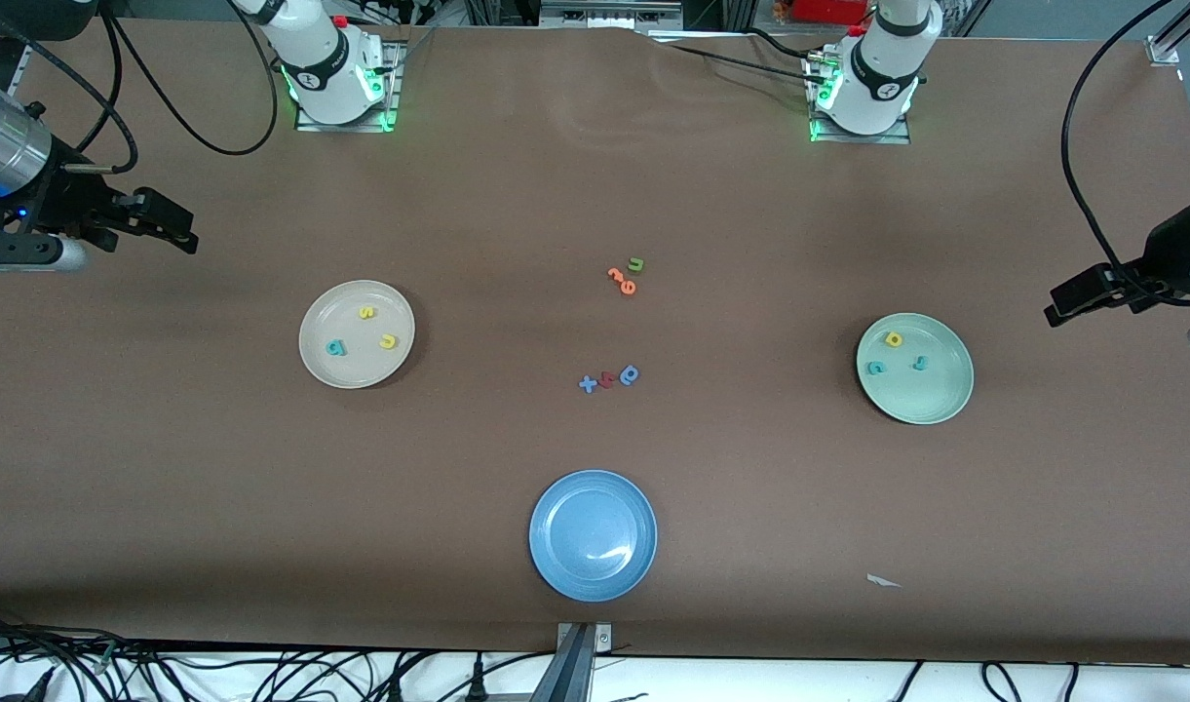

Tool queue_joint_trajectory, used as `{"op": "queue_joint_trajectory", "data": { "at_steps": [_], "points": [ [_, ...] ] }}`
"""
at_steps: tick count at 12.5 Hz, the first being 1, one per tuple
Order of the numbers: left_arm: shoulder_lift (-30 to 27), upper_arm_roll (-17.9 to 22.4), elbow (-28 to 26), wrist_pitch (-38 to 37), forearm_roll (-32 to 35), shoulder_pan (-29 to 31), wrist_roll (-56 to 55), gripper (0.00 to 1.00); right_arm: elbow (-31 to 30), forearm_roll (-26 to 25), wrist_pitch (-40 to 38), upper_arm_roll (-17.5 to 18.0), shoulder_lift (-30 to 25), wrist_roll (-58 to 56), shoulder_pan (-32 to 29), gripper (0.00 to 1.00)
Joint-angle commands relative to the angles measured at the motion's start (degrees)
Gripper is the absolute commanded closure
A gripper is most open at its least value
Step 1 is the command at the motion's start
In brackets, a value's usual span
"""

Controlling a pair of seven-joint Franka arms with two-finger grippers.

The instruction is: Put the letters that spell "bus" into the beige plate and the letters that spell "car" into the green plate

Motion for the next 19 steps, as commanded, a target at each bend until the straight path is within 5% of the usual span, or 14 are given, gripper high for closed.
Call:
{"op": "queue_joint_trajectory", "data": {
  "at_steps": [1, 4, 5, 13, 15, 17, 19],
  "points": [
    [-0.33, 1.87, 0.21, -0.97, -0.81, -2.08, -0.04, 0.0, 0.58, -0.93, 0.16, 0.01, 0.26, 0.25, 0.08, 0.0],
    [-0.5, 20.71, 0.21, -2.29, -1.25, -19.79, 0.39, 0.0, 0.58, -0.93, 0.16, 0.01, 0.26, 0.25, 0.08, 0.0],
    [-0.5, 23.74, 0.29, -2.47, -1.25, -22.72, 0.31, 0.0, 0.58, -0.93, 0.16, 0.01, 0.26, 0.25, 0.08, 0.0],
    [-0.33, 23.07, -0.14, -2.47, -2.92, -22.85, 0.13, 0.0, 0.58, -0.93, 0.16, 0.01, 0.26, 0.25, 0.08, 0.0],
    [-0.33, 19.4, -0.14, -2.47, -2.92, -18.65, 0.57, 0.0, 0.58, -0.93, 0.16, 0.01, 0.26, 0.25, 0.08, 0.0],
    [-0.24, 10.28, -0.14, -2.38, -2.92, -10.14, 0.66, 0.0, 0.58, -0.93, 0.16, 0.01, 0.26, 0.25, 0.08, 0.0],
    [-0.15, 9.27, -0.06, -2.29, -2.75, -9.66, 0.57, 0.0, 0.58, -0.93, 0.16, 0.01, 0.26, 0.25, 0.08, 0.0]
  ]
}}
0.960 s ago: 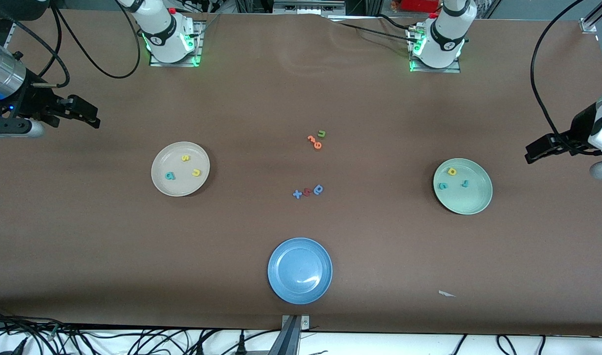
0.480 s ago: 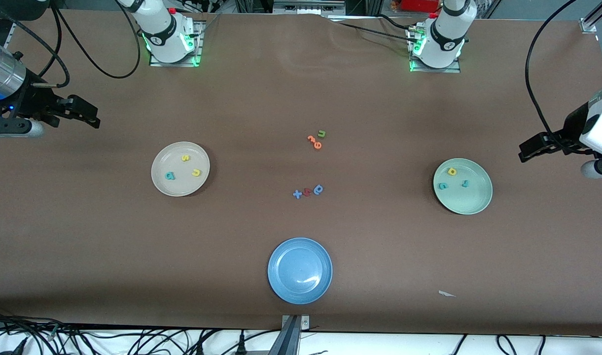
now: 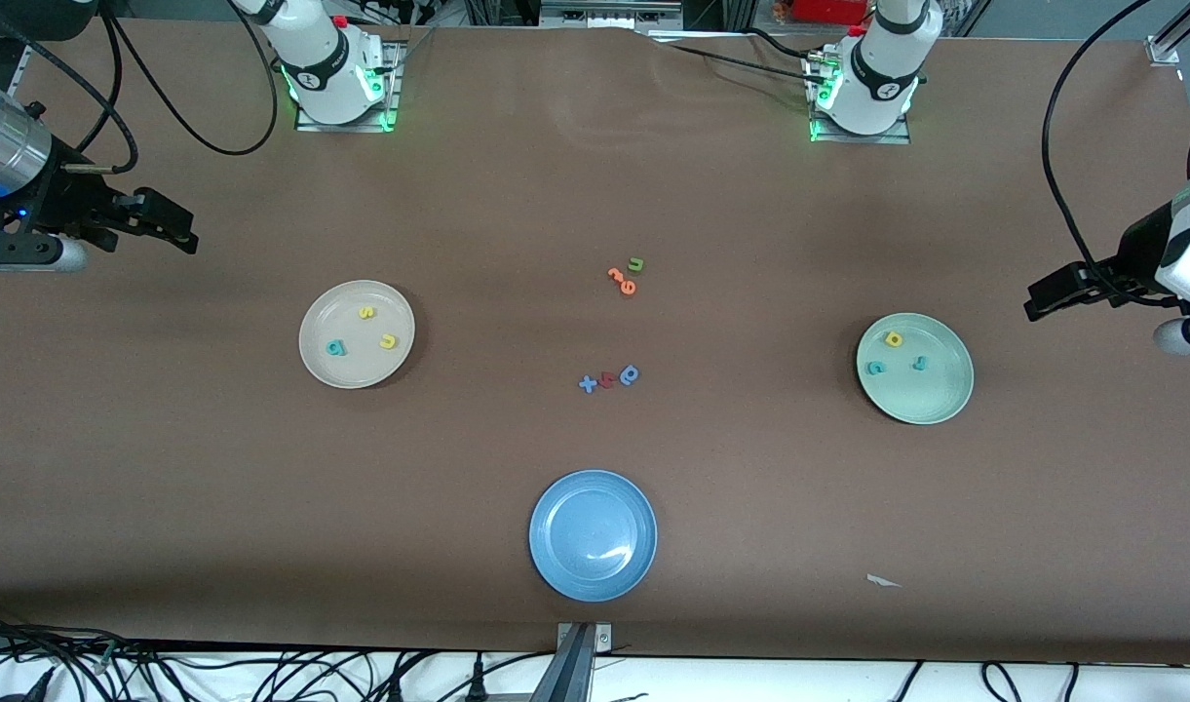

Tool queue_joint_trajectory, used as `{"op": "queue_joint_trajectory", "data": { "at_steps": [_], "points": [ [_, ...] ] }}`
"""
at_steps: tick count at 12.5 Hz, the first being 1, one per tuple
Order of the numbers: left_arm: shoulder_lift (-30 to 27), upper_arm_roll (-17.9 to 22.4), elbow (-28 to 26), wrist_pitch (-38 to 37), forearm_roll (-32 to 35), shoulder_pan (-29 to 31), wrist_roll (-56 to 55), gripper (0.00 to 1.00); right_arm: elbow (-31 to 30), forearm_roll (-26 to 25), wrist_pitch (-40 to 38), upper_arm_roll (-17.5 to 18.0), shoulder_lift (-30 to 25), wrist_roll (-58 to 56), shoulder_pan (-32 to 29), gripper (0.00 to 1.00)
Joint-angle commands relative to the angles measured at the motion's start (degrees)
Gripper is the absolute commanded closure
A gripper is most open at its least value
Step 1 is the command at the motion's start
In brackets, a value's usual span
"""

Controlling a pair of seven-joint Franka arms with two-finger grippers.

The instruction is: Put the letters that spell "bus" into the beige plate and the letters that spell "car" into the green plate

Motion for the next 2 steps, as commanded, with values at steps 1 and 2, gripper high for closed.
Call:
{"op": "queue_joint_trajectory", "data": {
  "at_steps": [1, 2],
  "points": [
    [-0.29, -1.58, 0.11, -0.42, -0.89, 1.31, 0.57, 0.0, 0.58, -0.91, 0.16, 0.02, 0.25, 0.25, 0.08, 0.0],
    [-0.29, -1.67, 0.28, -0.42, -0.98, 1.57, 0.65, 0.0, 0.58, -1.0, 0.16, 0.02, 0.25, 0.25, 0.08, 0.0]
  ]
}}
